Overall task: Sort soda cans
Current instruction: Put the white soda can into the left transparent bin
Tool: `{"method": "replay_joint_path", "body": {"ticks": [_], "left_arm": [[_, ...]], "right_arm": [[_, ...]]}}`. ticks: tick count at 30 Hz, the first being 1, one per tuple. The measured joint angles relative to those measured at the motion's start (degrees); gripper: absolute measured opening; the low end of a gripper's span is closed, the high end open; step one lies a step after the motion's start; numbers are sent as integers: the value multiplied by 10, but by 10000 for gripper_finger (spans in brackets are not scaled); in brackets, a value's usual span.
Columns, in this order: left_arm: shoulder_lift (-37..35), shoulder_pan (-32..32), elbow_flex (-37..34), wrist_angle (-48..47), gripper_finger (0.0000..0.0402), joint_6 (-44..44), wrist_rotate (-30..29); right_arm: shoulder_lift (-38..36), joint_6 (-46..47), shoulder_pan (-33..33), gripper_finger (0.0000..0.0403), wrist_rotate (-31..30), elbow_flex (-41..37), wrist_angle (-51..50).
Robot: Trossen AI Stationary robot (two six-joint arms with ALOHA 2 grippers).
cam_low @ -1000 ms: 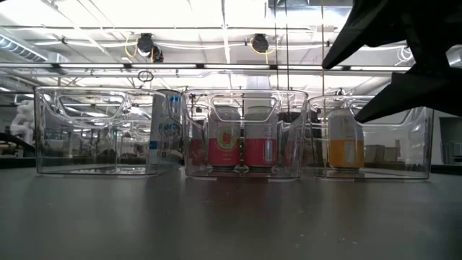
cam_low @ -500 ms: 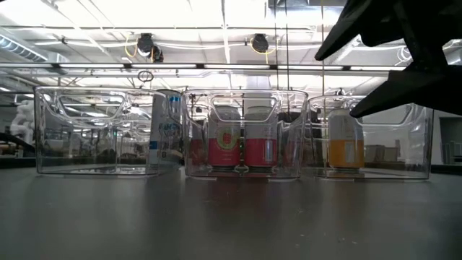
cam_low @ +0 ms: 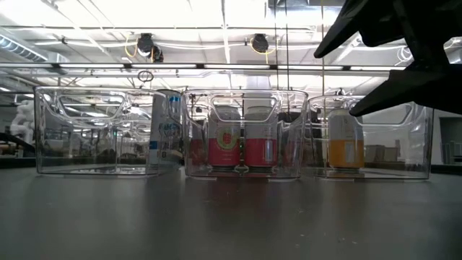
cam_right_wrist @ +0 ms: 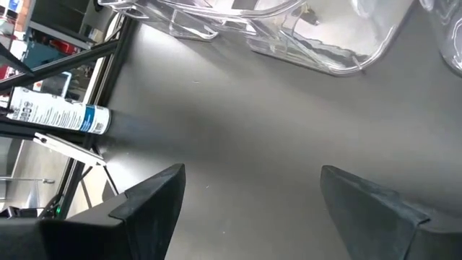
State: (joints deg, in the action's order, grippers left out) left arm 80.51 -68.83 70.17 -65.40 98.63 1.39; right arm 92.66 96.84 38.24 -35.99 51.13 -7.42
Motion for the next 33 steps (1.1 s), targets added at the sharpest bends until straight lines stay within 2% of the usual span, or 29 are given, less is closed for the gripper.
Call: {"method": "replay_joint_path", "body": {"ticks": [11, 22, 33], "left_arm": [[0, -10, 0, 53, 359, 16, 1], [30, -36, 0, 39, 359, 16, 25], [38, -42, 0, 31, 359, -1, 3]], "right_arm": [[0, 0, 0, 313, 0, 0, 4], [0, 0, 0, 313, 0, 0, 9], [0, -2, 0, 313, 0, 0, 20]]}}
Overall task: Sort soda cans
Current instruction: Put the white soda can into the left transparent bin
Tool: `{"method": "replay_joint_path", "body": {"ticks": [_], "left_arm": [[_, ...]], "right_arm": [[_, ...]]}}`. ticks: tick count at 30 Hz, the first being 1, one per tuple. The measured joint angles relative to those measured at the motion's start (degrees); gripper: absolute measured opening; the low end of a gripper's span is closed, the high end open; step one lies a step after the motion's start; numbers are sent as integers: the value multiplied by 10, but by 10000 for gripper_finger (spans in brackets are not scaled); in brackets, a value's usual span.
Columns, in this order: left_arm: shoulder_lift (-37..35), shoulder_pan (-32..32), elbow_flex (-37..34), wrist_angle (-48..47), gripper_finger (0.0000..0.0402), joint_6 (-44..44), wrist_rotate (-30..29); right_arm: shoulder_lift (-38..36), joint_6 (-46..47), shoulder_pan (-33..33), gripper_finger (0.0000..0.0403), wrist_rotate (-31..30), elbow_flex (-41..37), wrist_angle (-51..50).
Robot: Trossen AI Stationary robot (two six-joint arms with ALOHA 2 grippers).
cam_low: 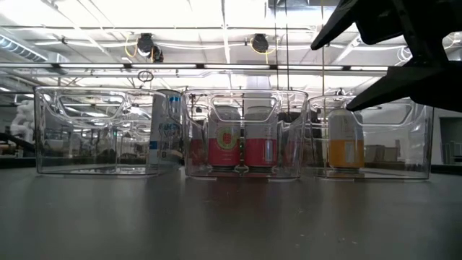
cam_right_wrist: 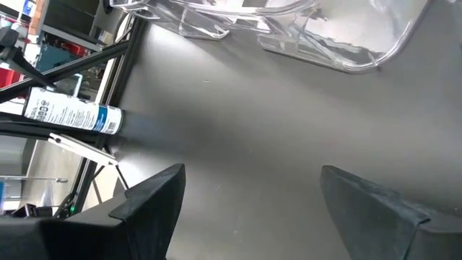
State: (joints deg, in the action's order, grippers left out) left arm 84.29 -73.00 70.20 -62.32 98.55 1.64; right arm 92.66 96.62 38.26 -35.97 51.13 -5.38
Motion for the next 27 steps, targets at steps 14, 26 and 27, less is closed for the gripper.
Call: {"method": "replay_joint_path", "body": {"ticks": [14, 26, 27], "left_arm": [[0, 2, 0, -36, 289, 1, -21], [0, 26, 0, -39, 278, 12, -20], [0, 31, 0, -39, 278, 12, -20]], "right_arm": [[0, -15, 0, 313, 0, 0, 1], [0, -31, 0, 313, 0, 0, -8], [0, -32, 0, 313, 0, 0, -10]]}}
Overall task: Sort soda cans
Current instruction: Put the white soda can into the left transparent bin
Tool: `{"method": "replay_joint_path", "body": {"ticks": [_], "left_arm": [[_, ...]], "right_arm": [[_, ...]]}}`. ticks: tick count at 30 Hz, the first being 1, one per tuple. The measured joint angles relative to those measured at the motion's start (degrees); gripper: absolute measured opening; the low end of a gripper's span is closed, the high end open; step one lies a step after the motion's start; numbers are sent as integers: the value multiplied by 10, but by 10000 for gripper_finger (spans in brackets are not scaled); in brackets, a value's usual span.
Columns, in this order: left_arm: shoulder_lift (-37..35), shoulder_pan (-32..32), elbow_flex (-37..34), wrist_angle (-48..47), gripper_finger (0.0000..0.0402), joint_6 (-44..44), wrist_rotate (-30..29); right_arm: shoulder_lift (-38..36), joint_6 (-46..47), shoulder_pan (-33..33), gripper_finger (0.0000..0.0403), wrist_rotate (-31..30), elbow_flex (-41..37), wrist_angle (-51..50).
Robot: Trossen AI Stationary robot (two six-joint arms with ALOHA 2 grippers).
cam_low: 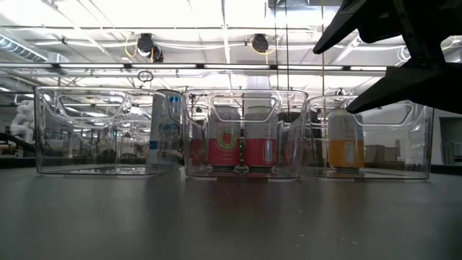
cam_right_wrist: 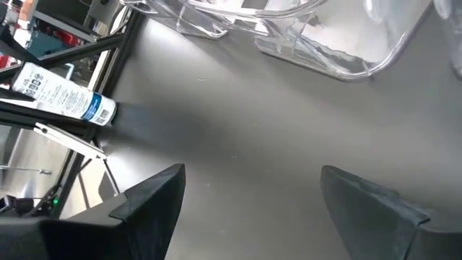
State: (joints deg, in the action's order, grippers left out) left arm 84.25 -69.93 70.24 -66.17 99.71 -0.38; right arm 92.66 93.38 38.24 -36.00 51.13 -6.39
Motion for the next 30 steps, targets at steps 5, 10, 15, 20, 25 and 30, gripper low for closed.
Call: {"method": "replay_joint_path", "body": {"ticks": [5, 10, 15, 20, 25, 30], "left_arm": [[0, 28, 0, 0, 278, -1, 3], [0, 63, 0, -7, 278, -13, 9], [-1, 114, 0, -21, 278, -36, 11], [-4, 173, -1, -82, 279, -62, 29], [-19, 221, 23, -72, 279, -94, 31], [-35, 263, 56, -79, 279, -113, 11]], "right_arm": [[0, -19, 0, 313, 0, 0, -11], [0, -41, 0, 313, 0, 0, -20], [0, -78, 0, 313, 0, 0, -21], [0, -127, 0, 313, 0, 0, -21], [0, -172, 0, 313, 4, 0, -22], [0, -202, 0, 313, 5, 0, -28]]}}
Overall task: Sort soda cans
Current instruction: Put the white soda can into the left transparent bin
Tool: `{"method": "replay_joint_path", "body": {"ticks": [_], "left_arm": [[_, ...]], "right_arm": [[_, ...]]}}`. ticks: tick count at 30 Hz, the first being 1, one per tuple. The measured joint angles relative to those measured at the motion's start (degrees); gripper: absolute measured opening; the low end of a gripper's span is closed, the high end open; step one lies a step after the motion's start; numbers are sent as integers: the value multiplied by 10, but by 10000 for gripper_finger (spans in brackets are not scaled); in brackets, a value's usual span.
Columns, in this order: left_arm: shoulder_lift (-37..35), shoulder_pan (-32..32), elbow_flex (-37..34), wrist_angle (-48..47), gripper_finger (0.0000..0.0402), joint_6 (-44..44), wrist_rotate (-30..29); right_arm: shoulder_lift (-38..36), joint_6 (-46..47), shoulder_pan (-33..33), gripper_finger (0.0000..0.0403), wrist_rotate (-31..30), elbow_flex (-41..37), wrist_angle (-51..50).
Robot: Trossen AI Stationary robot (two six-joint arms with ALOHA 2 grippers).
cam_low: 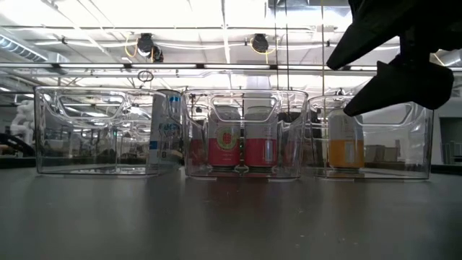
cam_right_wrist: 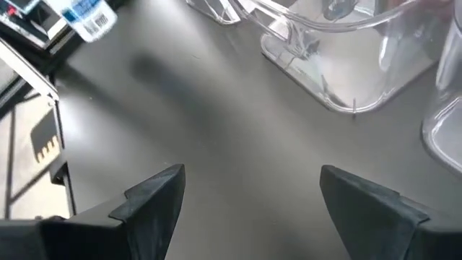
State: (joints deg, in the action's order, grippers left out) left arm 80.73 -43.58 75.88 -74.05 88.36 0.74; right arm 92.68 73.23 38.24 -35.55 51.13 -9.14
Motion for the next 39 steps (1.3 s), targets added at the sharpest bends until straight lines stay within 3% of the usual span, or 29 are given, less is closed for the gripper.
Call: {"method": "replay_joint_path", "body": {"ticks": [14, 25, 33, 39], "left_arm": [[-38, 142, 106, -11, 279, -176, -27], [-40, 266, 208, -100, 279, -328, -85], [-35, 375, 209, -163, 279, -423, -102], [-27, 422, 167, -153, 279, -511, -102]], "right_arm": [[0, -35, 0, 313, -1, 0, -11], [0, -7, 0, 313, -2, 0, -11], [0, 13, 0, 313, -2, 0, -10], [0, 30, 0, 313, -2, 0, -10]]}}
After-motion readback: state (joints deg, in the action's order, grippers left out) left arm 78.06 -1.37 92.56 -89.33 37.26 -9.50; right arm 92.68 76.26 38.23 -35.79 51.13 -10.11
